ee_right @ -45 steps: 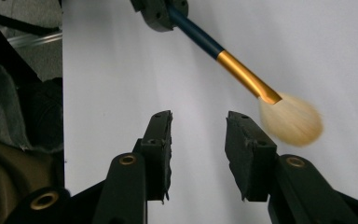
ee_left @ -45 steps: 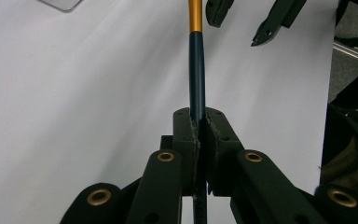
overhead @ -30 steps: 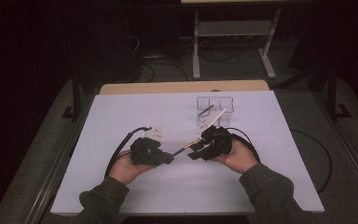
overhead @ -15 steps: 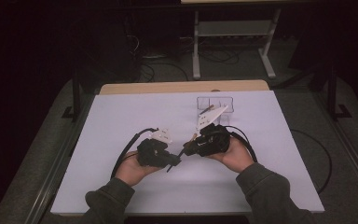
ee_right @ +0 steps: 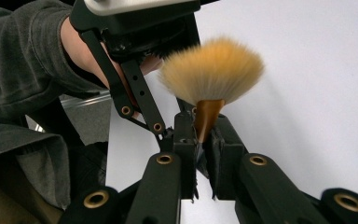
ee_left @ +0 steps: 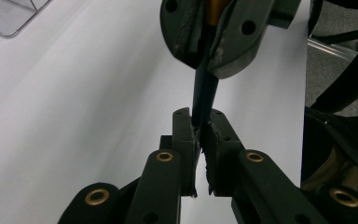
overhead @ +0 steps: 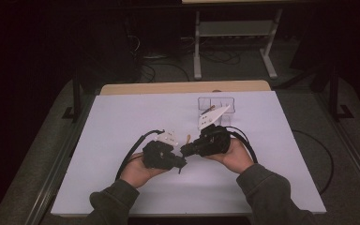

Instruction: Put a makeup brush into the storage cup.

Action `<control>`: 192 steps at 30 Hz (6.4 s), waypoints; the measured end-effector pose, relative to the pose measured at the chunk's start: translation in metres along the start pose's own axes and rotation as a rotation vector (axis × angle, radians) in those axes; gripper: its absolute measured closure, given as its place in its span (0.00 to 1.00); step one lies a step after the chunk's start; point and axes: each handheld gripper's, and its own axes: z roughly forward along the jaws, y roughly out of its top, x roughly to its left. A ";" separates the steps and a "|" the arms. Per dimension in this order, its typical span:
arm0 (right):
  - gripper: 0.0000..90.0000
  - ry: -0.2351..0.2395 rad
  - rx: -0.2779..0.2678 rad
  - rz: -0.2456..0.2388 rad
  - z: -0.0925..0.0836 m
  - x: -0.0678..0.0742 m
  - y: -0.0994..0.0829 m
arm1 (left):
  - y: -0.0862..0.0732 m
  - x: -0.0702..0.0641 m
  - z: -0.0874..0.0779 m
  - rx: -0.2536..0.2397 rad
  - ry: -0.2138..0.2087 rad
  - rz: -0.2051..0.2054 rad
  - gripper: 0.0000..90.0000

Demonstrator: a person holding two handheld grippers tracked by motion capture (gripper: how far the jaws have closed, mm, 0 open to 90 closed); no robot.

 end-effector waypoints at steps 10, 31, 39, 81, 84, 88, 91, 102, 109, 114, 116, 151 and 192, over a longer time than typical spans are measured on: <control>0.92 0.012 -0.009 0.005 0.002 0.000 0.001 | 0.000 -0.003 0.002 -0.007 -0.008 0.007 0.90; 0.92 -0.073 0.140 -0.006 -0.009 -0.010 0.003 | -0.017 -0.004 -0.009 -0.024 0.044 0.012 0.74; 0.92 -0.105 0.189 -0.019 -0.016 -0.016 0.007 | -0.030 0.001 -0.019 -0.055 0.066 -0.013 0.69; 0.92 -0.243 0.248 0.030 -0.072 -0.052 0.011 | -0.074 0.013 -0.049 -0.113 0.185 -0.061 0.55; 0.92 -0.250 0.248 0.031 -0.076 -0.055 0.012 | -0.075 0.013 -0.050 -0.117 0.185 -0.061 0.55; 0.92 -0.262 0.251 0.038 -0.081 -0.058 0.014 | -0.076 0.013 -0.051 -0.121 0.186 -0.065 0.54; 0.92 -0.274 0.256 0.042 -0.085 -0.060 0.017 | -0.076 0.013 -0.052 -0.121 0.189 -0.068 0.53; 0.92 -0.301 0.259 0.055 -0.092 -0.069 0.026 | -0.078 0.015 -0.054 -0.132 0.195 -0.074 0.52; 0.92 -0.317 0.265 0.063 -0.096 -0.076 0.029 | -0.081 0.015 -0.054 -0.135 0.193 -0.089 0.51; 0.92 -0.334 0.263 0.064 -0.102 -0.080 0.035 | -0.082 0.016 -0.055 -0.143 0.198 -0.089 0.50; 0.92 -0.343 0.267 0.067 -0.104 -0.082 0.037 | -0.082 0.016 -0.056 -0.142 0.196 -0.091 0.50; 0.92 -0.438 0.264 0.107 -0.122 -0.115 0.065 | -0.084 0.017 -0.057 -0.152 0.209 -0.092 0.47; 0.92 -0.533 0.285 0.164 -0.102 -0.153 0.061 | -0.086 0.019 -0.061 -0.157 0.212 -0.094 0.45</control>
